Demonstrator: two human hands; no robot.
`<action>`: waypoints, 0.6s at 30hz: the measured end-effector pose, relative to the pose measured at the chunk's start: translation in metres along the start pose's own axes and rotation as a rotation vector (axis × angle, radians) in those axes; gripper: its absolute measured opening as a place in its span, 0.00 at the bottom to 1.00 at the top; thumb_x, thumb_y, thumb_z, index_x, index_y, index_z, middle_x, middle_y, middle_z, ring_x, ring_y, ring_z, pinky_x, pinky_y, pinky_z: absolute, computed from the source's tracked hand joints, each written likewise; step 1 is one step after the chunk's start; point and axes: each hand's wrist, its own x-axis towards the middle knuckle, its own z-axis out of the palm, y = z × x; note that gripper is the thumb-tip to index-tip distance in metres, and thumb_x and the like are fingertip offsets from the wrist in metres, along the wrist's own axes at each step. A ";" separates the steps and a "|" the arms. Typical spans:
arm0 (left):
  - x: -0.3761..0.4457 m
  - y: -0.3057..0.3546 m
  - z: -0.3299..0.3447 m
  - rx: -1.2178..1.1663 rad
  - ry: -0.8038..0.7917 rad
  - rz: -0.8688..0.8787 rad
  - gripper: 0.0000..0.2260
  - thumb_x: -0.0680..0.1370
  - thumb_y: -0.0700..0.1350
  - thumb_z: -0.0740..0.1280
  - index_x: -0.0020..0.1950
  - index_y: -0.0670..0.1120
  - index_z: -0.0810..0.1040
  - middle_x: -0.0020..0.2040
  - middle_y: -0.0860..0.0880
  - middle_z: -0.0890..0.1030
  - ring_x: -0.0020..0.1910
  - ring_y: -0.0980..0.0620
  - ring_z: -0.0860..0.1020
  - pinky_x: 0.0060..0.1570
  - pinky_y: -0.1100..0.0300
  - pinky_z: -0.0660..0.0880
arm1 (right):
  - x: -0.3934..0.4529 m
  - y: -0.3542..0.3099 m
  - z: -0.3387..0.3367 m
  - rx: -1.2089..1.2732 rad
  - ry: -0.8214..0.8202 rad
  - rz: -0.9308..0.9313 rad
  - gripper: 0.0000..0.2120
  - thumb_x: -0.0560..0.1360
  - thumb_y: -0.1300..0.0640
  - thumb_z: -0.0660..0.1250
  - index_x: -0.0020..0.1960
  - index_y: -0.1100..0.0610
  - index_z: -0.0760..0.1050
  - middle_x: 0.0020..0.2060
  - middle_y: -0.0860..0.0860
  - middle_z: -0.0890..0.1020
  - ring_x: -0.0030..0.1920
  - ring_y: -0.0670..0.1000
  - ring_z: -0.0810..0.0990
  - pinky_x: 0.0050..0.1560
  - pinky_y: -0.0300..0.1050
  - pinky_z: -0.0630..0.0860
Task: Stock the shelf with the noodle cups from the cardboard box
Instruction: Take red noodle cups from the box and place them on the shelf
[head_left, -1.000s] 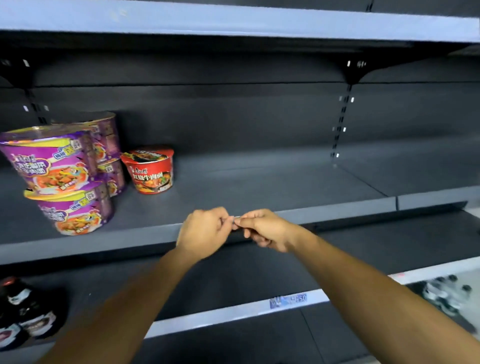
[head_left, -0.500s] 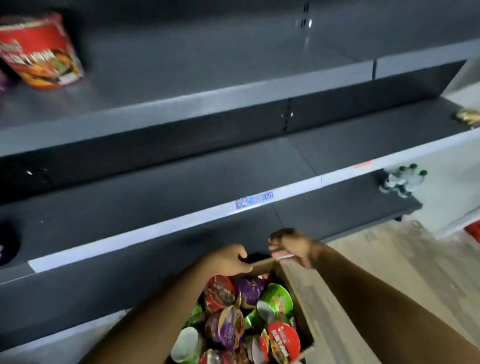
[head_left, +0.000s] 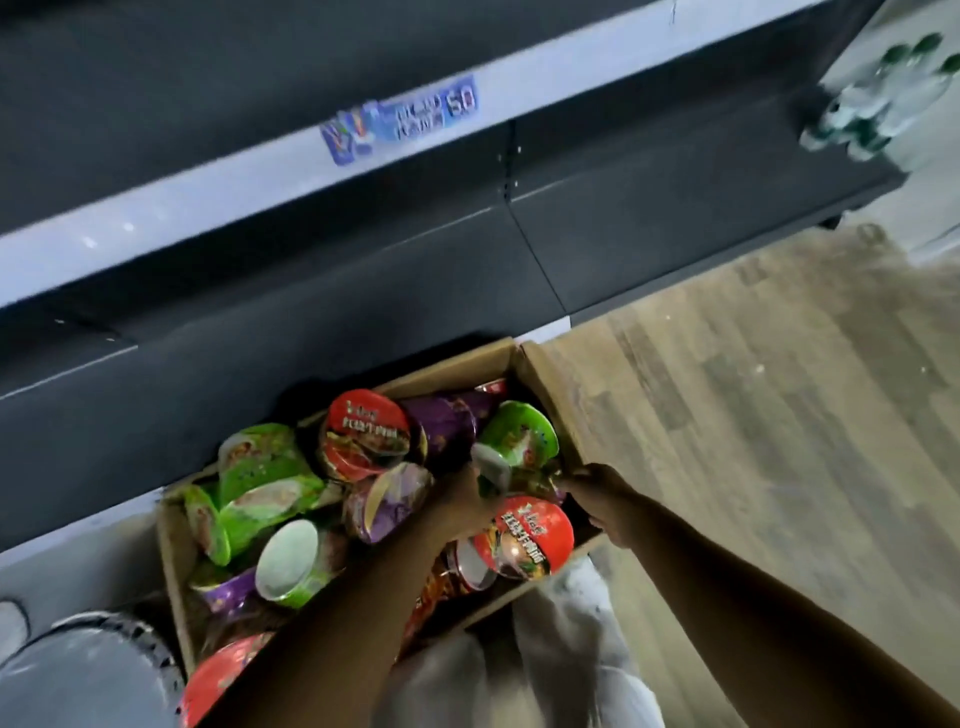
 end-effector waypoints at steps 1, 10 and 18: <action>0.015 -0.004 0.011 -0.044 -0.004 -0.008 0.26 0.77 0.56 0.64 0.71 0.46 0.65 0.63 0.44 0.75 0.59 0.48 0.74 0.48 0.61 0.68 | 0.016 0.007 0.002 0.005 0.000 -0.011 0.08 0.77 0.53 0.66 0.49 0.58 0.76 0.35 0.52 0.73 0.36 0.50 0.71 0.41 0.43 0.71; 0.083 -0.029 0.048 -0.353 -0.201 -0.196 0.45 0.65 0.71 0.69 0.76 0.53 0.59 0.73 0.49 0.65 0.71 0.46 0.65 0.65 0.52 0.66 | 0.106 0.040 0.032 0.120 -0.150 0.027 0.14 0.76 0.46 0.64 0.56 0.54 0.75 0.53 0.57 0.80 0.52 0.58 0.80 0.57 0.56 0.77; 0.089 -0.013 0.044 -0.337 -0.325 -0.217 0.38 0.68 0.71 0.62 0.75 0.63 0.55 0.75 0.47 0.62 0.71 0.43 0.63 0.66 0.42 0.65 | 0.101 0.037 0.029 0.326 -0.297 0.141 0.21 0.75 0.46 0.67 0.63 0.55 0.67 0.48 0.58 0.83 0.43 0.57 0.84 0.47 0.53 0.81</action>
